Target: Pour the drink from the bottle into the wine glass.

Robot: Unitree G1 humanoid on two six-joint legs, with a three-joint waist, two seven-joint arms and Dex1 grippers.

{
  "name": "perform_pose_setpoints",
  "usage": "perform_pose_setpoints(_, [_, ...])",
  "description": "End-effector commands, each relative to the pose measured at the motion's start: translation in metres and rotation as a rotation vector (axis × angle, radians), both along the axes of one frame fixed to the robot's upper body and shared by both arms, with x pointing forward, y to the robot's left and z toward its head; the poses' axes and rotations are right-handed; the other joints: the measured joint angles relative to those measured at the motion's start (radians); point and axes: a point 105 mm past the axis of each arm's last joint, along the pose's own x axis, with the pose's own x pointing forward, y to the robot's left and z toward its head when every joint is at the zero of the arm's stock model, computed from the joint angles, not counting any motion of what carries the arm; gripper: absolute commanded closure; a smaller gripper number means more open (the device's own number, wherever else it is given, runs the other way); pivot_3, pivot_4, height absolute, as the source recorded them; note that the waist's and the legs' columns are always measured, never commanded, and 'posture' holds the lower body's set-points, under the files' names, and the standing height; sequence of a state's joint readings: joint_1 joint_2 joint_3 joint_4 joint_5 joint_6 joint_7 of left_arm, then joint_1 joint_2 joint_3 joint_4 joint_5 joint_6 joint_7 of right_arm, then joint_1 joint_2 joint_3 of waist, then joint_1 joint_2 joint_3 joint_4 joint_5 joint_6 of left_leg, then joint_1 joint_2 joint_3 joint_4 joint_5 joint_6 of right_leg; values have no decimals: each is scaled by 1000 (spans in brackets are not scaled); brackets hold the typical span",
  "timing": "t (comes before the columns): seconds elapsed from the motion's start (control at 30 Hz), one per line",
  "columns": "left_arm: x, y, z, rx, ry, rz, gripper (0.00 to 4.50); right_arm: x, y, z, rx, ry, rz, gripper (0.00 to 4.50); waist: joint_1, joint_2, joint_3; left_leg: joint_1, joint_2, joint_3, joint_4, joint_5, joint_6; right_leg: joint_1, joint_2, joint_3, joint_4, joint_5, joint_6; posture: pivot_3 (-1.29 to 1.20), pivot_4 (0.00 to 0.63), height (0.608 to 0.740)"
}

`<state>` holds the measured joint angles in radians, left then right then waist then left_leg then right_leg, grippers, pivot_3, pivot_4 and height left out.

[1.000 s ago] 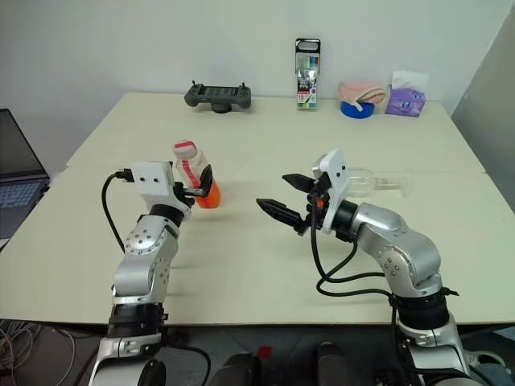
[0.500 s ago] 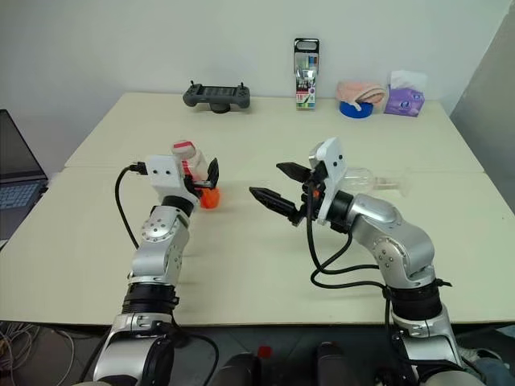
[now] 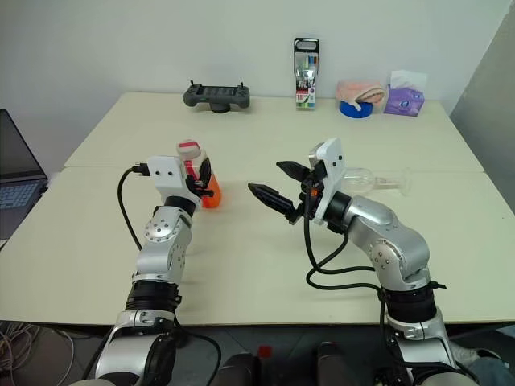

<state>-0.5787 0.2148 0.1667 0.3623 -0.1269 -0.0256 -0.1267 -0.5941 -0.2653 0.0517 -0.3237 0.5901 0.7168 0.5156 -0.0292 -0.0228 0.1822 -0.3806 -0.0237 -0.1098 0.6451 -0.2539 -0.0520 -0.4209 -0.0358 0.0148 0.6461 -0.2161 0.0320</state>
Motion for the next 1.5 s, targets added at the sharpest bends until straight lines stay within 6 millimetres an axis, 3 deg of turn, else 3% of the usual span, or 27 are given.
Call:
perform_pose_setpoints(0.03, [-10, -30, 55, 1, -176, -213, 2679, 10, -18, 39, 9, -143, -160, 0, 0, 0, 0, 0, 0, 0, 0, 0, 0, -1, 0, 0, 0, 0, 0, 0, 150, 740])
perform_pose_setpoints(0.17, [-36, -83, 63, 97, -195, -567, 2679, 14, -36, 56, -48, -201, -245, 0, 5, 0, 0, -2, -1, -1, 0, 0, 0, 0, 0, 0, -1, 0, 0, 0, 150, 740])
perform_pose_setpoints(0.23, [-53, -108, 54, 132, -167, -710, 2679, -5, -32, 64, -75, -233, -140, 0, 4, 0, 0, -2, -1, 0, 0, 0, 0, 0, -1, 0, -2, 0, 0, 0, 150, 740])
perform_pose_setpoints(0.33, [-68, -125, 45, 123, -137, -809, 2679, -35, -18, 55, -159, -208, 52, 0, -1, 0, 0, -2, -1, 1, -1, 0, 0, 0, -1, 1, -2, 0, 0, 0, 150, 740])
perform_pose_setpoints(0.43, [-78, -136, 41, 114, -117, -867, 2679, -40, -13, 44, -256, -152, 53, 0, -8, 0, 0, 0, 1, 1, -1, -1, 2, -1, 0, 1, 0, 0, 0, 0, 150, 740])
perform_pose_setpoints(0.53, [-81, -141, 42, 116, -113, -875, 2679, -49, -8, 42, -224, -71, 114, 0, -9, 1, 1, 0, 3, 0, 0, 0, 3, -1, 3, 0, 1, -2, 3, 0, 150, 740])
perform_pose_setpoints(0.7, [-81, -146, 42, 120, -121, -874, 2679, -19, -14, 36, -245, -5, -93, 0, -2, 1, 1, 0, 2, 1, 0, 0, 4, 0, 3, 1, 0, -2, 2, 0, 150, 740])
perform_pose_setpoints(1.1, [-80, -145, 40, 130, -118, -882, 2679, -4, -14, 29, -235, 60, -166, 0, -1, 1, 1, -1, 1, 1, 0, 0, 4, 0, 1, 1, -1, -2, 3, 0, 150, 740])
perform_pose_setpoints(1.2, [-76, -141, 42, 140, -119, -868, 2679, -2, -13, 34, -209, 66, -176, 584, -1, 1, 1, -1, 1, 1, 0, 0, 4, -1, 2, 1, -1, -2, 2, 0, 150, 740])
perform_pose_setpoints(1.37, [-74, -139, 38, 148, -107, -860, 2679, 1, -14, 38, -193, 60, -183, 2435, -1, 1, 1, -1, 1, 0, 0, 0, 4, 0, 2, 0, -1, -2, 2, 0, 150, 740])
perform_pose_setpoints(1.5, [-75, -139, 34, 150, -95, -853, 2679, -1, -9, 42, -188, 47, -152, 2552, -1, 1, 1, -1, 1, 1, 0, 0, 4, -1, 1, 1, -1, -2, 2, 0, 150, 740])
